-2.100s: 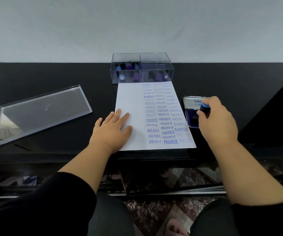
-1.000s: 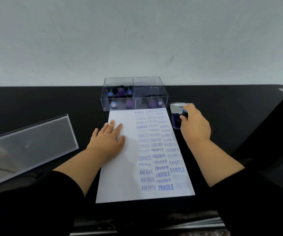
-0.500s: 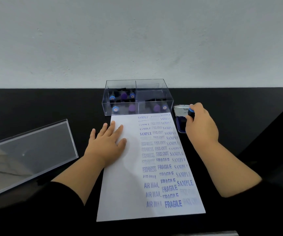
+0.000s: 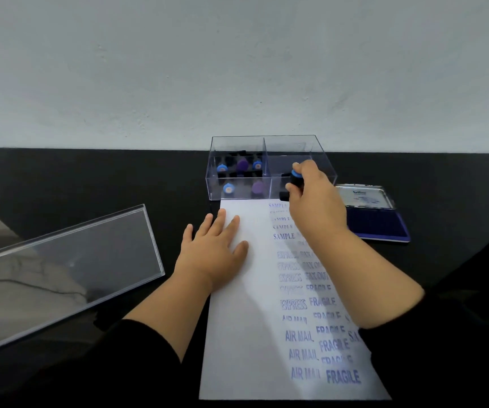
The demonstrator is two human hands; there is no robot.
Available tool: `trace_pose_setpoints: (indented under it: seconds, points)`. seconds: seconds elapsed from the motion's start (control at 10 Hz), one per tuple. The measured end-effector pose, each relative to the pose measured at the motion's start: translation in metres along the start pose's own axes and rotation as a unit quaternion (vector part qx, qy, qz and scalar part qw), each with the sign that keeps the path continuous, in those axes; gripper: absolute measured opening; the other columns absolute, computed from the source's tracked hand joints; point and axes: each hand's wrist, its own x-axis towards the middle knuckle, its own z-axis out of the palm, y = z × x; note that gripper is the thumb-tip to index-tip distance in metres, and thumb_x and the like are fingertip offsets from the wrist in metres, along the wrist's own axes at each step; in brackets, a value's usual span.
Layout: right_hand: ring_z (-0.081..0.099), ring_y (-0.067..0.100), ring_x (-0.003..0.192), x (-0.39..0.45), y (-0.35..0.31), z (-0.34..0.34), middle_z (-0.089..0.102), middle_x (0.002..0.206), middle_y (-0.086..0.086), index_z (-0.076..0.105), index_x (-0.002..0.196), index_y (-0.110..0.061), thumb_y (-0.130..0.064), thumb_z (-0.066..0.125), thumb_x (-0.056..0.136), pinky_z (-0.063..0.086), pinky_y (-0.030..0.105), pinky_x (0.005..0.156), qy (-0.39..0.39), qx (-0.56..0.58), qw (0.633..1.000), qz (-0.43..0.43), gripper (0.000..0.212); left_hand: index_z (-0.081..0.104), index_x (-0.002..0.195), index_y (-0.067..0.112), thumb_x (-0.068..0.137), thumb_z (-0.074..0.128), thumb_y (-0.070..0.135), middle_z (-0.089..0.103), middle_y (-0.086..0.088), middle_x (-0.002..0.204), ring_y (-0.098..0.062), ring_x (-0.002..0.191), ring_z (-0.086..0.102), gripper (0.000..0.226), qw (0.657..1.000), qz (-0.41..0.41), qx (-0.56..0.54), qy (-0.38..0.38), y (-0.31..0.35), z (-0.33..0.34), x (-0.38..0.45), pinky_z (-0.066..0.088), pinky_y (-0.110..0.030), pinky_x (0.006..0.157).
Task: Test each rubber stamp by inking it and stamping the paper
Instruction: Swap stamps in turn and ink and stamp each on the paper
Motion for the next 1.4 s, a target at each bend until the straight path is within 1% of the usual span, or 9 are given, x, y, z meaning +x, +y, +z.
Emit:
trace_pose_setpoints:
  seconds: [0.1, 0.3, 0.4, 0.5, 0.7, 0.9, 1.0, 1.2, 1.4]
  points:
    - [0.057, 0.024, 0.100, 0.009, -0.009, 0.014, 0.054, 0.125, 0.002, 0.047, 0.123, -0.016, -0.019, 0.048, 0.096, 0.047, 0.036, 0.072, -0.012, 0.012, 1.000, -0.010, 0.027, -0.001, 0.151, 0.036, 0.099, 0.018, 0.051, -0.015, 0.009, 0.158, -0.012, 0.146, -0.013, 0.057, 1.000, 0.001, -0.004, 0.004, 0.000, 0.001, 0.001, -0.011, -0.042, 0.116]
    - [0.059, 0.019, 0.098, 0.013, -0.010, 0.040, 0.058, 0.121, -0.003, 0.052, 0.120, -0.021, -0.020, 0.052, 0.094, 0.047, 0.032, 0.072, -0.015, 0.040, 0.999, -0.022, 0.026, -0.003, 0.151, 0.036, 0.099, 0.017, 0.050, -0.016, 0.009, 0.158, -0.012, 0.145, -0.015, 0.057, 1.000, 0.005, -0.002, 0.006, -0.002, 0.003, 0.002, -0.012, -0.042, 0.115]
    - [0.059, 0.013, 0.093, 0.011, -0.007, 0.050, 0.059, 0.119, -0.007, 0.054, 0.118, -0.023, -0.021, 0.054, 0.093, 0.046, 0.029, 0.071, -0.026, 0.049, 0.998, -0.014, 0.025, -0.002, 0.151, 0.036, 0.099, 0.018, 0.050, -0.016, 0.009, 0.158, -0.012, 0.145, -0.015, 0.057, 1.000, 0.006, -0.002, 0.009, -0.002, 0.004, 0.004, -0.012, -0.042, 0.116]
    - [0.055, 0.010, 0.091, 0.012, -0.007, 0.054, 0.059, 0.121, -0.009, 0.054, 0.119, -0.024, -0.021, 0.054, 0.093, 0.039, 0.025, 0.069, -0.036, 0.046, 0.998, -0.011, 0.026, -0.002, 0.151, 0.036, 0.099, 0.018, 0.050, -0.016, 0.008, 0.158, -0.012, 0.145, -0.015, 0.057, 1.000, 0.008, -0.004, 0.010, -0.002, 0.005, 0.004, -0.012, -0.042, 0.116]
    - [0.057, 0.017, 0.099, 0.012, -0.009, 0.058, 0.059, 0.122, -0.008, 0.054, 0.122, -0.024, -0.023, 0.054, 0.093, 0.039, 0.026, 0.071, -0.041, 0.035, 0.998, -0.019, 0.029, -0.002, 0.151, 0.037, 0.099, 0.018, 0.051, -0.016, 0.008, 0.158, -0.013, 0.145, -0.015, 0.057, 1.000, 0.011, -0.004, 0.008, -0.003, 0.005, 0.005, -0.012, -0.043, 0.115]
    - [0.058, 0.020, 0.103, 0.013, -0.010, 0.061, 0.059, 0.124, -0.008, 0.051, 0.123, -0.026, -0.024, 0.052, 0.093, 0.048, 0.034, 0.075, -0.058, 0.006, 0.998, -0.015, 0.030, -0.002, 0.151, 0.036, 0.099, 0.017, 0.051, -0.016, 0.008, 0.158, -0.013, 0.145, -0.015, 0.057, 1.000, 0.010, -0.002, 0.008, -0.003, 0.004, 0.005, -0.013, -0.042, 0.115]
    - [0.058, 0.022, 0.105, 0.014, -0.012, 0.061, 0.059, 0.124, -0.008, 0.050, 0.124, -0.026, -0.024, 0.052, 0.094, 0.049, 0.036, 0.076, -0.063, -0.010, 0.998, -0.009, 0.030, -0.002, 0.151, 0.036, 0.099, 0.017, 0.051, -0.016, 0.008, 0.158, -0.013, 0.145, -0.015, 0.057, 1.000, 0.009, 0.000, 0.008, -0.002, 0.004, 0.004, -0.013, -0.042, 0.115]
    - [0.059, 0.022, 0.100, 0.015, -0.011, 0.060, 0.063, 0.115, -0.006, 0.050, 0.123, -0.028, -0.024, 0.053, 0.093, 0.049, 0.035, 0.073, -0.065, -0.006, 0.998, -0.005, 0.030, -0.002, 0.151, 0.036, 0.099, 0.017, 0.051, -0.016, 0.008, 0.158, -0.013, 0.145, -0.015, 0.057, 1.000, 0.009, -0.002, 0.008, -0.002, 0.004, 0.005, -0.012, -0.043, 0.115]
    - [0.058, 0.019, 0.100, 0.011, -0.008, 0.060, 0.059, 0.122, -0.007, 0.051, 0.123, -0.026, -0.024, 0.052, 0.094, 0.047, 0.033, 0.074, -0.066, 0.002, 0.998, -0.023, 0.029, -0.001, 0.151, 0.036, 0.099, 0.017, 0.051, -0.015, 0.008, 0.158, -0.012, 0.146, -0.014, 0.057, 1.000, 0.006, -0.003, 0.006, -0.002, 0.003, 0.004, -0.012, -0.043, 0.116]
